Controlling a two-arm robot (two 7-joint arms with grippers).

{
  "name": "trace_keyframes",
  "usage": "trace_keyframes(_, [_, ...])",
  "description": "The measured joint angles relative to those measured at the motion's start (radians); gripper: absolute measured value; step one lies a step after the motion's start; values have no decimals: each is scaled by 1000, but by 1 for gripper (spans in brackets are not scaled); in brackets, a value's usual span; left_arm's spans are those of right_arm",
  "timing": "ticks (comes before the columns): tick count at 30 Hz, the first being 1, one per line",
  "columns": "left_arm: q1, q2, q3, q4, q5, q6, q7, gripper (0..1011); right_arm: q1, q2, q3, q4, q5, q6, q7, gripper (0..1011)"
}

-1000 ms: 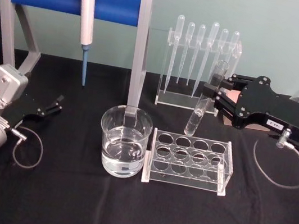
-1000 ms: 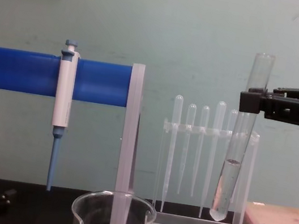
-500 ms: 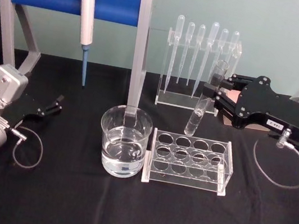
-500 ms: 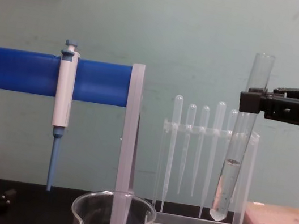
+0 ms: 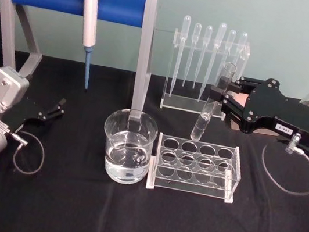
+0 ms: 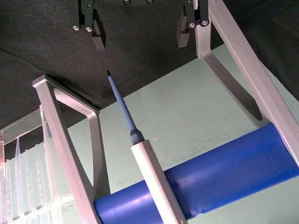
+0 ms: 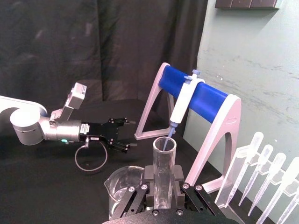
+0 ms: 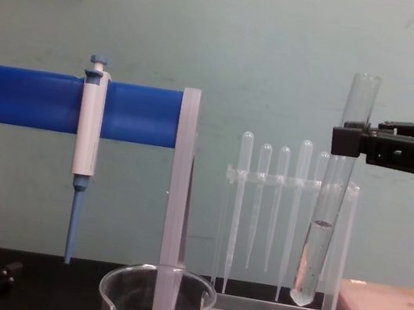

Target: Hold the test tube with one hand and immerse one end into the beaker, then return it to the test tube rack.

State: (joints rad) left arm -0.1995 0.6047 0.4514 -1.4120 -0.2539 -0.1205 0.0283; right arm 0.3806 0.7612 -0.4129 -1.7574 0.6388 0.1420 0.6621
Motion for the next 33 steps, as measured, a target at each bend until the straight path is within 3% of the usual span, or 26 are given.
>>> trace_keyframes(11, [0,0,0,0,0,0,0,1000,1,0,-1,0,2,0,0,242])
trace_keyframes(19, [0,0,0,0,0,0,0,1000,44,-21,-14,1,47,0,9,242])
trace_keyframes(25, [0,0,0,0,0,0,0,1000,99,-55,-55,5,55,18,8,242])
trace_keyframes(33, [0,0,0,0,0,0,0,1000,168,-114,-137,45,39,41,7,242])
